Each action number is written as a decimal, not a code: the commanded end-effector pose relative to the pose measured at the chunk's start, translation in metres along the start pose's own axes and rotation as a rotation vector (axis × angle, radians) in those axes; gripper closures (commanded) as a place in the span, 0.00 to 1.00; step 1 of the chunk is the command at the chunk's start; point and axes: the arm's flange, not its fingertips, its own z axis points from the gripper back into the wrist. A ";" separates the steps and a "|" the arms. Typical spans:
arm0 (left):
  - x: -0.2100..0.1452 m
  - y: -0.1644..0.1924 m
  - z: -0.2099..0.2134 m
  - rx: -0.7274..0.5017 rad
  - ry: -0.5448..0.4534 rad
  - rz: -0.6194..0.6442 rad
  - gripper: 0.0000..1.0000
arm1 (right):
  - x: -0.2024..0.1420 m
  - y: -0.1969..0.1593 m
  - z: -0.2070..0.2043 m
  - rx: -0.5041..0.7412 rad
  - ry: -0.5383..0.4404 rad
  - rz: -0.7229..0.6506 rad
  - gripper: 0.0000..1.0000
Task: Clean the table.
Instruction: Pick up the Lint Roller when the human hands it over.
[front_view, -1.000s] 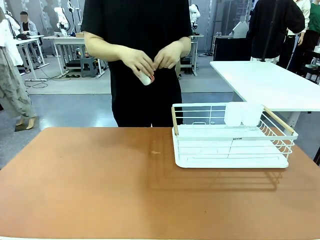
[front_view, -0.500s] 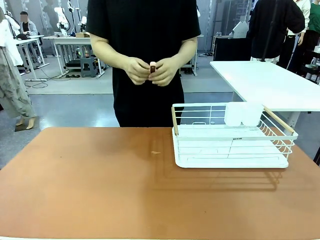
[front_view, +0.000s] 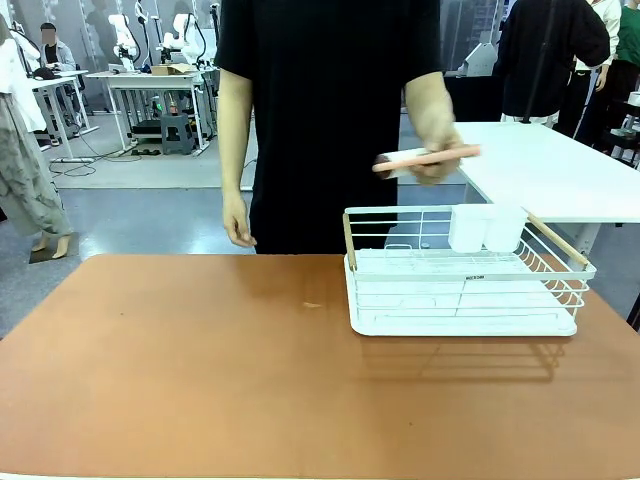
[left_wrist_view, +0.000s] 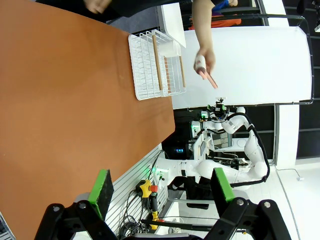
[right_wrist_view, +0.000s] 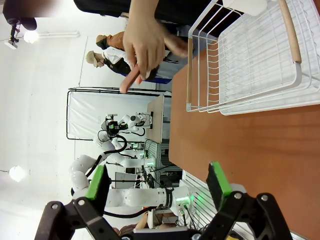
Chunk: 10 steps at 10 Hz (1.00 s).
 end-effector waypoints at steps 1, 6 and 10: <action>-0.004 -0.002 0.001 -0.006 -0.006 -0.011 0.00 | -0.002 0.004 0.000 0.006 -0.001 -0.002 0.00; -0.004 -0.002 0.001 -0.006 -0.006 -0.011 0.00 | -0.002 0.004 0.000 0.006 -0.001 -0.002 0.00; -0.004 -0.002 0.001 -0.006 -0.006 -0.011 0.00 | -0.002 0.004 0.000 0.006 -0.001 -0.002 0.00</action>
